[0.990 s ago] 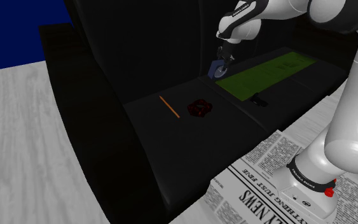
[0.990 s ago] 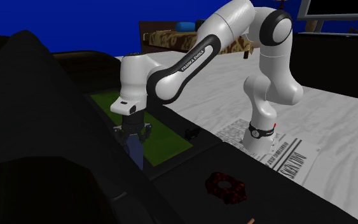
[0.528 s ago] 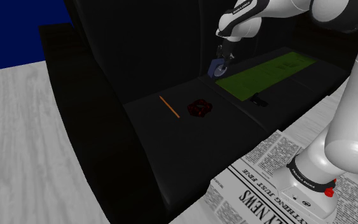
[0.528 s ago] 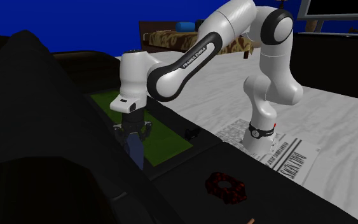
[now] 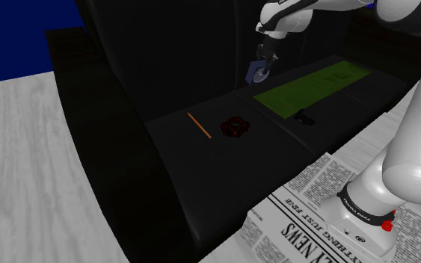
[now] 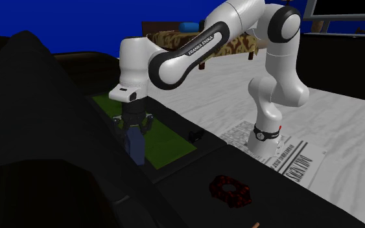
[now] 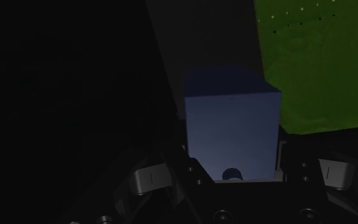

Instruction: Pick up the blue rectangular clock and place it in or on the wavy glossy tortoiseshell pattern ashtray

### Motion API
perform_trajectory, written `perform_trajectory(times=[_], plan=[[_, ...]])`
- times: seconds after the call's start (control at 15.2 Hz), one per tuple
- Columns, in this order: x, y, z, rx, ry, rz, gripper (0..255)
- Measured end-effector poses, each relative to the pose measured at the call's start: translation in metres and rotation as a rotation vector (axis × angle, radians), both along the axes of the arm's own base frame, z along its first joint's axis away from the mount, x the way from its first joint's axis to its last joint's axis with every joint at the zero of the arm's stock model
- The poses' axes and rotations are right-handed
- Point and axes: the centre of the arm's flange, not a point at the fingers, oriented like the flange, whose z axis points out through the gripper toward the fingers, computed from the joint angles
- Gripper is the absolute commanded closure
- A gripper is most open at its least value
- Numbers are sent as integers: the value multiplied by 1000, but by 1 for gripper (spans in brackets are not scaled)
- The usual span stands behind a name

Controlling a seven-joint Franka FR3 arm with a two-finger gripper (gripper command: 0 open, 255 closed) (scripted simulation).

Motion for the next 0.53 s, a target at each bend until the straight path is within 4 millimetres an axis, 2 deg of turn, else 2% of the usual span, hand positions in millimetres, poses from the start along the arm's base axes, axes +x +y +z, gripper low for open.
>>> perform_trajectory(times=[0.53], plan=[[-1,1,43,0,0,0,255]])
